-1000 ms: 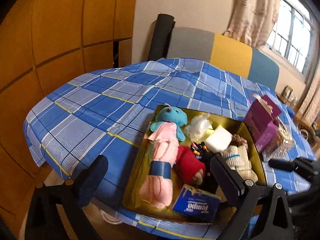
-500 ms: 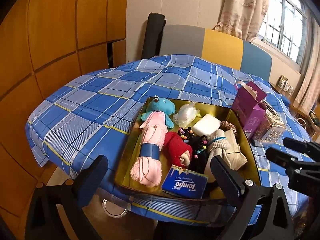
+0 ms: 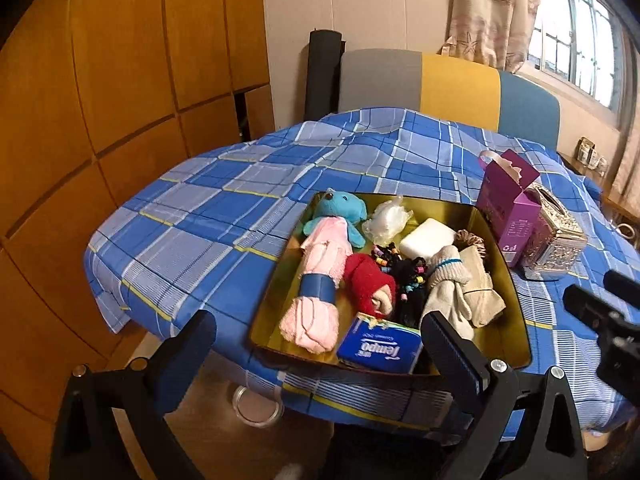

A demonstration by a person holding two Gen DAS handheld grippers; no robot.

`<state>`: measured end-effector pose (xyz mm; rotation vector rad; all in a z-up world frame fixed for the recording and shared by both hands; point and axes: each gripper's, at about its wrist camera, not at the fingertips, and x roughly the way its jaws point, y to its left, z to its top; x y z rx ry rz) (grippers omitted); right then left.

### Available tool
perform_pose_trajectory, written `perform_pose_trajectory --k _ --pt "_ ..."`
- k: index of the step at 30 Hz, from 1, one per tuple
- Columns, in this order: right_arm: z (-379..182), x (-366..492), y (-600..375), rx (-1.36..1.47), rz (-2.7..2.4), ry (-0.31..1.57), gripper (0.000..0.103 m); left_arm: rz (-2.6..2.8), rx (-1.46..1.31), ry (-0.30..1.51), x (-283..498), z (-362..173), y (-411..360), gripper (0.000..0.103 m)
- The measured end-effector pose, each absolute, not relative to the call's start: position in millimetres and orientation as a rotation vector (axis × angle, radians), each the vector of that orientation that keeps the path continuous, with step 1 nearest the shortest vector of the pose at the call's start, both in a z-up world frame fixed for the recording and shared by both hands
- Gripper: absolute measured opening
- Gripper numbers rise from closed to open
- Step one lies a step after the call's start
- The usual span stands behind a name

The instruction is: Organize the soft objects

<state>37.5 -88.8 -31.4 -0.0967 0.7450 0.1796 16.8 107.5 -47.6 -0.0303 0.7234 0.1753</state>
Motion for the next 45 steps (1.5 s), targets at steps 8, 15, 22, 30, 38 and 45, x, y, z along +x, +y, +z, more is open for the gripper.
perform_pose_trajectory --k 8,15,22,30,38,45 --pt "-38 30 -93 -0.040 0.126 0.806 0.073 0.184 0.025 0.748 11 -46 96 0.103" --pt "-34 18 -91 0.008 0.062 0.809 0.073 0.152 0.002 0.771 8 -47 96 0.103" --pt "-31 15 -92 0.006 0.013 0.814 0.073 0.136 -0.008 0.784 6 -46 95 0.103" --pt "-29 15 -95 -0.013 -0.032 0.798 0.073 0.124 -0.015 0.799 5 -47 94 0.103" --pt "-30 15 -97 -0.013 -0.057 0.797 0.073 0.118 -0.024 0.813 6 -47 95 0.103" --pt "-28 14 -100 0.009 -0.050 0.775 0.073 0.116 -0.017 0.804 5 -47 94 0.103"
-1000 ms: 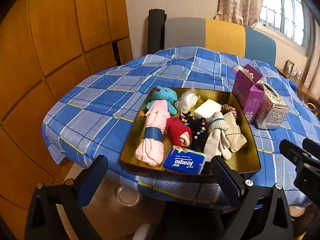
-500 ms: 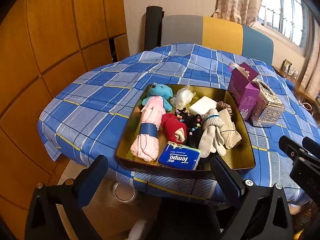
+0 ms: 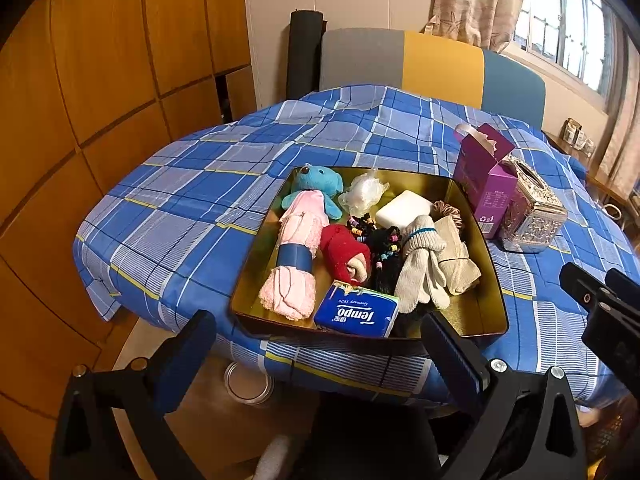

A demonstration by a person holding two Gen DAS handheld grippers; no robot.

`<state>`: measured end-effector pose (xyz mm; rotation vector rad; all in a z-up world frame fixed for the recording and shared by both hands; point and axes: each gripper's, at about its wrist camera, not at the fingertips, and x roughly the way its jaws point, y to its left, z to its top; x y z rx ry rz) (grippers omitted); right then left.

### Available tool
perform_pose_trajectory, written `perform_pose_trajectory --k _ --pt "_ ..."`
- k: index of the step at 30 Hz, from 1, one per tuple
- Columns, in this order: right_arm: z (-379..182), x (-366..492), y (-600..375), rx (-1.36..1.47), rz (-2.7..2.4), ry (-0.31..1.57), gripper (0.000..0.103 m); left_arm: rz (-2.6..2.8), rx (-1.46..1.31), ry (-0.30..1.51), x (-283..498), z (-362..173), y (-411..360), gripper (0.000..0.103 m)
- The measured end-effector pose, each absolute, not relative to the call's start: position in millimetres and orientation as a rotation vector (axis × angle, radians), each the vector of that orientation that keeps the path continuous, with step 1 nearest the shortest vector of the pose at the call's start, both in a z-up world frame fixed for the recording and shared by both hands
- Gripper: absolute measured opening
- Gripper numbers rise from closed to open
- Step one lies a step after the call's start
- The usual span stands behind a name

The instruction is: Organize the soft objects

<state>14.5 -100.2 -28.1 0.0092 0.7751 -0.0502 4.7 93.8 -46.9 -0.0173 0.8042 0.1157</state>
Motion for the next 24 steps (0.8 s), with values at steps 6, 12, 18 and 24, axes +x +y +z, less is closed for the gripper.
perform_pose_trajectory --k 6,12,18,24 --pt "-28.9 15.4 -99.9 -0.013 -0.073 0.767 0.073 0.120 -0.021 0.813 6.3 -48.3 95.7 0.103" --pt "-30.4 15.7 -100.2 -0.015 -0.074 0.770 0.073 0.127 -0.011 0.801 5.4 -48.0 95.3 0.103" --pt "-31.1 15.7 -99.6 -0.018 -0.079 0.770 0.073 0.126 -0.010 0.796 5.1 -47.0 96.1 0.103" --pt "-31.9 17.2 -100.7 -0.015 -0.080 0.775 0.073 0.124 -0.010 0.802 5.6 -47.6 96.1 0.103"
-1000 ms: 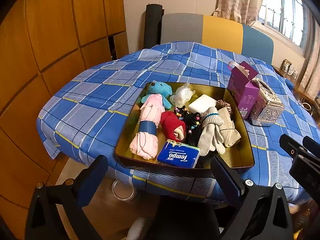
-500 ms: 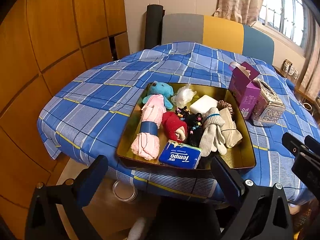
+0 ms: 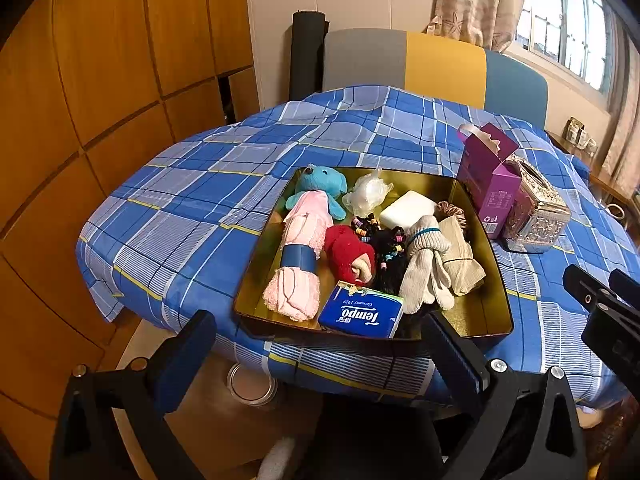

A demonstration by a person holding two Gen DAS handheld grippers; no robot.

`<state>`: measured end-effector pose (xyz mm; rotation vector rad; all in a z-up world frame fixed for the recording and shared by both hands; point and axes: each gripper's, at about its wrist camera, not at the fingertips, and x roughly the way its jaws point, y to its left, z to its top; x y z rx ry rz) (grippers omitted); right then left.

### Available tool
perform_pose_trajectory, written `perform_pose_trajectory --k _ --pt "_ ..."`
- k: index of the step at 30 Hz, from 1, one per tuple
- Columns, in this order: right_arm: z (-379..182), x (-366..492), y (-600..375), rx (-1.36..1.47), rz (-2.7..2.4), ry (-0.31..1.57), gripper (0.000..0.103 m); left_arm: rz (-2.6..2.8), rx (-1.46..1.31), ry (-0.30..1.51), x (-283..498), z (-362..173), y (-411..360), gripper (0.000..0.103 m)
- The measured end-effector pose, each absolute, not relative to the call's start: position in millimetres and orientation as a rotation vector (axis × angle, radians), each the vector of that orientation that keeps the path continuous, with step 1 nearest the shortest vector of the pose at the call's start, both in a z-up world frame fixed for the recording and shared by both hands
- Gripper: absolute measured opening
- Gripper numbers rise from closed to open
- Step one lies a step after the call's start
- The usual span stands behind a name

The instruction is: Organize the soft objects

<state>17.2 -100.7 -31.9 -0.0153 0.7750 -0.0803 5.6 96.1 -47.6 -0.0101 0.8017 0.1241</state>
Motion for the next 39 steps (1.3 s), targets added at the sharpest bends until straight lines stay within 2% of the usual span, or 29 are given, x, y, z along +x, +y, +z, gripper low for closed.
perform_pose_trajectory --k 39 --pt "-38.4 20.6 -99.1 -0.021 -0.074 0.809 0.073 0.117 -0.007 0.824 9.0 -55.8 94.7 0.103"
